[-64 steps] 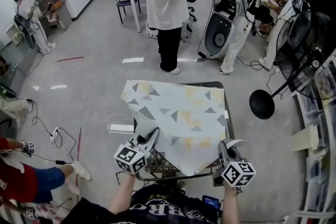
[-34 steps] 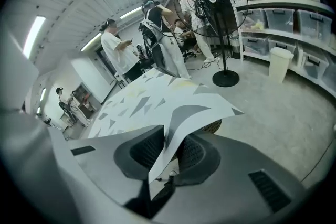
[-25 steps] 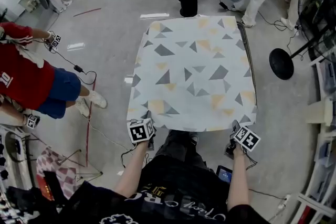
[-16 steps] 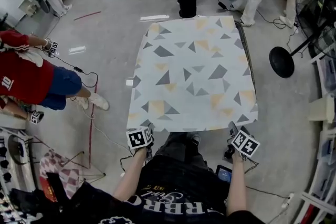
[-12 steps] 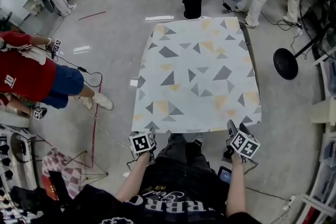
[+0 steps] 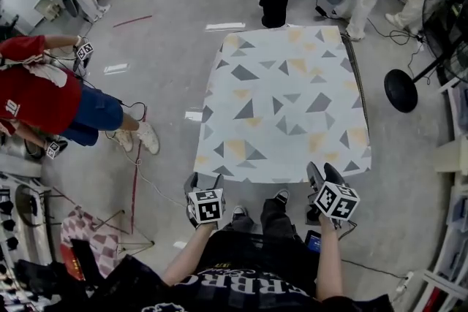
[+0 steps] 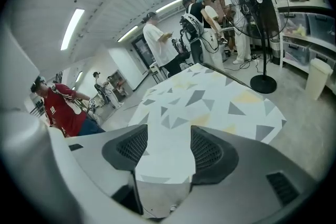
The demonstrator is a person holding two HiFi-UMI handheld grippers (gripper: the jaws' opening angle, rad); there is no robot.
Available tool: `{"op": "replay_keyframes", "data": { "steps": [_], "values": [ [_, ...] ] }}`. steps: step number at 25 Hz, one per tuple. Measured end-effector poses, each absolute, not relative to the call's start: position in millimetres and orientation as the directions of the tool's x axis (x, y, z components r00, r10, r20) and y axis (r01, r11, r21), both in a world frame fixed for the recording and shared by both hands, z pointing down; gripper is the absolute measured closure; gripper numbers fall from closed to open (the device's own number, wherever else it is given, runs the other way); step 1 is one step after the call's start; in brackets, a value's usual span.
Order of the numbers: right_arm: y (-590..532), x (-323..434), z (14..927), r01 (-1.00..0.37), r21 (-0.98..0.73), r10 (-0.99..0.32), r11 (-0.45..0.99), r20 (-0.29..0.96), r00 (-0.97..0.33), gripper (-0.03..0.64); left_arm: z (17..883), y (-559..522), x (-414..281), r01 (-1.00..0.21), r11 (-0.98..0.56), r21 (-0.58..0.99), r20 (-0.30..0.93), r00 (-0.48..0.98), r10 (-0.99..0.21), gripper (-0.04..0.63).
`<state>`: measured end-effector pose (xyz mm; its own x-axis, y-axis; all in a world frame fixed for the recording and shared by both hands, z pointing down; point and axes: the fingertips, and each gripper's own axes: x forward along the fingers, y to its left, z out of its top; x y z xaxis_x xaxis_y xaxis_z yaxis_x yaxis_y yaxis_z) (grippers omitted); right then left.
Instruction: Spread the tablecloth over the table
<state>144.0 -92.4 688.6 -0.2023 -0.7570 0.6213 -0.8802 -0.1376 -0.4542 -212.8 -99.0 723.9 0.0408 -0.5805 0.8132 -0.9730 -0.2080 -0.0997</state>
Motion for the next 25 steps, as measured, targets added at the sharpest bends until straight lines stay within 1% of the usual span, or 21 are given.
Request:
{"op": "replay_keyframes", "data": {
  "steps": [4, 8, 12, 15, 19, 21, 23, 25],
  "values": [
    [-87, 112, 674, -0.879, -0.461, -0.767, -0.120, 0.606, -0.213, 0.351, 696, -100, -210, -0.951, -0.286, -0.119, 0.753, 0.102, -0.651, 0.261],
    [-77, 80, 658, -0.878, -0.466, -0.781, -0.106, 0.586, -0.216, 0.364, 670, -97, -183, -0.872, -0.475, -0.115, 0.704, 0.266, -0.659, 0.283],
    [-64, 48, 641, -0.889, -0.452, -0.795, -0.072, 0.565, -0.223, 0.387, 649, -87, -152, -0.781, -0.624, 0.005, 0.647, 0.479, -0.594, 0.330],
    [-50, 32, 628, -0.903, -0.426, -0.805, -0.052, 0.553, -0.215, 0.409, 635, -75, -138, -0.697, -0.715, 0.060, 0.613, 0.591, -0.525, 0.348],
    [-28, 16, 608, -0.920, -0.392, -0.818, -0.009, 0.533, -0.219, 0.446, 612, -55, -126, -0.568, -0.816, 0.108, 0.559, 0.713, -0.423, 0.350],
    [-16, 9, 598, -0.925, -0.380, -0.823, 0.017, 0.520, -0.229, 0.475, 600, -46, -123, -0.512, -0.849, 0.131, 0.526, 0.762, -0.378, 0.356],
    [-7, 5, 588, -0.931, -0.365, -0.832, 0.033, 0.506, -0.228, 0.505, 588, -37, -122, -0.470, -0.871, 0.139, 0.497, 0.794, -0.349, 0.373],
    [3, 3, 578, -0.937, -0.346, -0.842, 0.041, 0.493, -0.219, 0.536, 576, -30, -123, -0.446, -0.885, 0.134, 0.470, 0.815, -0.339, 0.404]
  ]
}}
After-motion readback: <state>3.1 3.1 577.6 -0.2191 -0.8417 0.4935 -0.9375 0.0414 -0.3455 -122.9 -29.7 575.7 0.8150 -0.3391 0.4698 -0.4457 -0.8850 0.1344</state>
